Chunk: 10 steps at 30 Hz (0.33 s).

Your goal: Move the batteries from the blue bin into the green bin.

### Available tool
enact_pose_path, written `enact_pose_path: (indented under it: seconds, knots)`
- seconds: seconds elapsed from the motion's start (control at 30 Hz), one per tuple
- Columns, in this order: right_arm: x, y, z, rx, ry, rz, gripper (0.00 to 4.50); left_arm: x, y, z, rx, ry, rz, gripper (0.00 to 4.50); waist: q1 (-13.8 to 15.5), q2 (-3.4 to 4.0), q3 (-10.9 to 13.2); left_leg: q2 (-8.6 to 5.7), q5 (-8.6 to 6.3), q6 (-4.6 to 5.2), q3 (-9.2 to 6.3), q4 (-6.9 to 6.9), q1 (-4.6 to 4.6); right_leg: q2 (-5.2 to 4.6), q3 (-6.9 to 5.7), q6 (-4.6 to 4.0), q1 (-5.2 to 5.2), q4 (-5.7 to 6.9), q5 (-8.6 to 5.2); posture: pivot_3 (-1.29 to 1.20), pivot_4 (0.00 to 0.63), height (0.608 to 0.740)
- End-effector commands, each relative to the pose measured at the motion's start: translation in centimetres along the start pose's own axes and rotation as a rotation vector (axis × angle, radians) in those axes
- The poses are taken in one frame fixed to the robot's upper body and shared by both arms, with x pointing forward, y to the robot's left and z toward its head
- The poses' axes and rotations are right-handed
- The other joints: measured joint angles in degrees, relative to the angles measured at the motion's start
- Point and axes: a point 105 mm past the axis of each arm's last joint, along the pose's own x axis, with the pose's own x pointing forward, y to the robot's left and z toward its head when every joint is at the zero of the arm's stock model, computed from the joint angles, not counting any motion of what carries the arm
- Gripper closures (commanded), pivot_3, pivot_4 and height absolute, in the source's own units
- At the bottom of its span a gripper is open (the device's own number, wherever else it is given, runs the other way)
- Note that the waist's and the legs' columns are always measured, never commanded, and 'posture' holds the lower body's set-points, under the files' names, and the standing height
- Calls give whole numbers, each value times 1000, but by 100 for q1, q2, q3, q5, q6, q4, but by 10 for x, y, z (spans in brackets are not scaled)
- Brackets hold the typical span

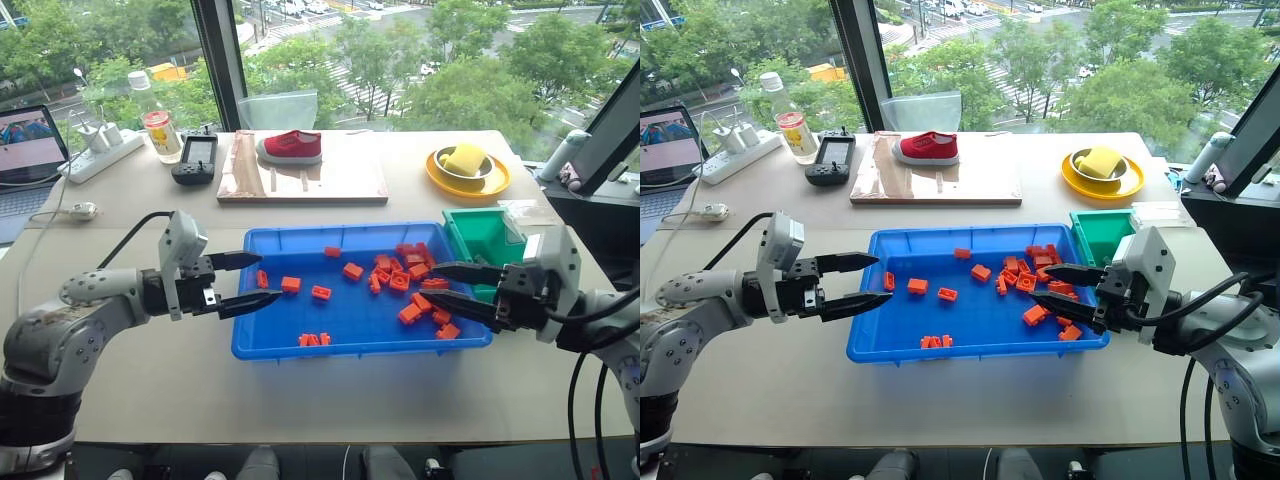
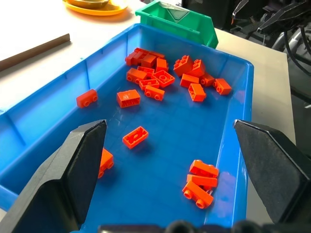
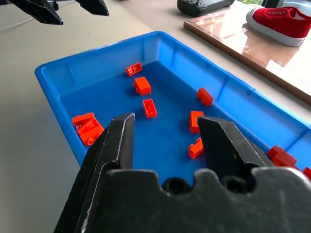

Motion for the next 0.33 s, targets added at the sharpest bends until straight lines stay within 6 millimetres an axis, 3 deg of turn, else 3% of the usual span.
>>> enact_pose_path:
  seconds: [0.03, 0.33]
  knots:
    - [1, 2, 6, -41, -27, -9, 2046, -4, -2, 9, 31, -16, 0, 0, 3, 0, 0, 0, 0, 0, 0, 0, -1, 0, 0, 0, 0, 0, 0, 0, 150, 740]
    - [-2, -2, -6, -32, 11, -43, 2046, -2, -1, 8, 0, -23, -7, 0, 7, 0, 0, -1, 0, 0, 0, 0, -2, 0, 0, 0, 0, -2, 0, 0, 150, 740]
